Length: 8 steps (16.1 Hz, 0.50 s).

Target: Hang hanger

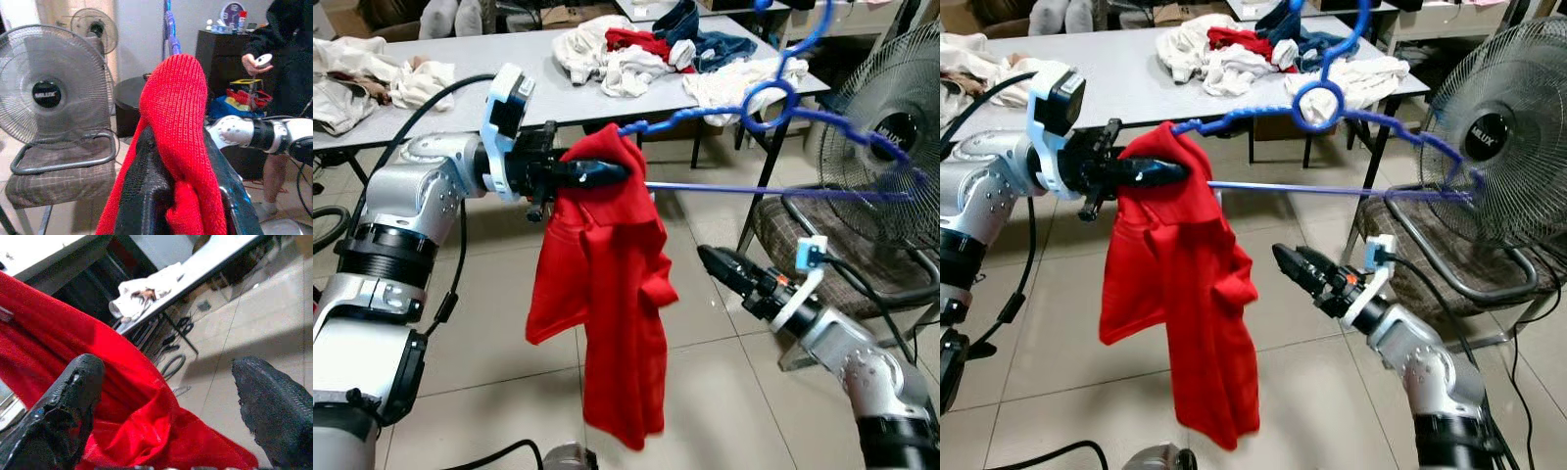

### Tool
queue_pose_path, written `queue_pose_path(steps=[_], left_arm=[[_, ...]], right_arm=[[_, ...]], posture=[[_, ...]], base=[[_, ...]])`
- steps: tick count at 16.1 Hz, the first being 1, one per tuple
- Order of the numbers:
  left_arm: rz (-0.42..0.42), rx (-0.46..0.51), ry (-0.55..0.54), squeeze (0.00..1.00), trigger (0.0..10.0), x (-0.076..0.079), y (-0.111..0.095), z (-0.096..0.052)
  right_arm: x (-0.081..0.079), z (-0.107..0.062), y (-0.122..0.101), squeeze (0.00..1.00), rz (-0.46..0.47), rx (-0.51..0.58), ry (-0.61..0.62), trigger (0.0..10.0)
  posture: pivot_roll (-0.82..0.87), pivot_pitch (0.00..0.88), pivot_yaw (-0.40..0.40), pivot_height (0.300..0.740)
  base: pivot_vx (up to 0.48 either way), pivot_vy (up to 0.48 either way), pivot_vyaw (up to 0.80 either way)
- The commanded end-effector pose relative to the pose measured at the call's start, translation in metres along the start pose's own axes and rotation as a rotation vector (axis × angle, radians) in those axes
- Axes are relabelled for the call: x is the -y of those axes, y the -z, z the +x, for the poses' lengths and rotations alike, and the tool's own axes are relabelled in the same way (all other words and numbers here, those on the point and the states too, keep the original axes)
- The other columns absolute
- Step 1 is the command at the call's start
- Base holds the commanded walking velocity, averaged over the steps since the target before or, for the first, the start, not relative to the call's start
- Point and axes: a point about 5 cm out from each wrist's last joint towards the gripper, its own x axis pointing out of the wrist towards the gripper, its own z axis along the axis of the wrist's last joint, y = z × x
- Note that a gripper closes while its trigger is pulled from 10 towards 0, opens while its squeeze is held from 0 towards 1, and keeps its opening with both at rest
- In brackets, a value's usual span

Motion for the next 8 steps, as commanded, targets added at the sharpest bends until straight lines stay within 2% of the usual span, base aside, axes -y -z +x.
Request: queue_pose_path(steps=[1, 2, 4, 5, 6, 7, 8], left_arm=[[0.050, 0.033, 0.045, 0.00, 0.0, 0.004, -0.017, 0.007], [0.059, 0.041, 0.065, 0.00, 0.0, 0.007, -0.020, 0.014], [0.065, 0.051, 0.080, 0.00, 0.0, 0.008, -0.023, 0.019], [0.070, 0.061, 0.105, 0.00, 0.0, 0.012, -0.028, 0.023], [0.070, 0.064, 0.116, 0.00, 0.0, 0.014, -0.030, 0.024], [0.073, 0.065, 0.120, 0.00, 0.0, 0.015, -0.032, 0.026], [0.083, 0.066, 0.106, 0.00, 0.0, 0.015, -0.034, 0.026]], right_arm=[[0.001, 0.007, 0.004, 0.00, -0.002, -0.067, -0.021, 10.0], [-0.003, 0.014, 0.008, 0.00, -0.007, -0.113, -0.072, 10.0], [-0.007, 0.021, 0.010, 0.00, -0.006, -0.138, -0.104, 10.0], [0.000, 0.028, 0.015, 0.00, 0.002, -0.175, -0.056, 8.9], [0.004, 0.031, 0.017, 0.00, 0.007, -0.189, -0.031, 8.9], [0.009, 0.033, 0.020, 0.00, 0.017, -0.214, 0.003, 0.0], [0.011, 0.032, 0.025, 0.00, 0.018, -0.246, 0.007, 0.0]], posture=[[0.04, 0.000, 0.076, 0.740], [0.05, 0.000, 0.075, 0.740], [0.05, 0.000, 0.074, 0.740], [0.06, 0.000, 0.074, 0.740], [0.06, 0.000, 0.074, 0.740], [0.06, 0.000, 0.072, 0.740], [0.06, 0.000, 0.070, 0.740]], base=[[0.000, 0.000, 0.00], [0.000, 0.000, 0.00], [0.000, 0.000, 0.00], [0.000, 0.000, 0.00], [0.000, 0.000, 0.00], [0.000, 0.000, 0.00], [0.000, 0.000, 0.00]])
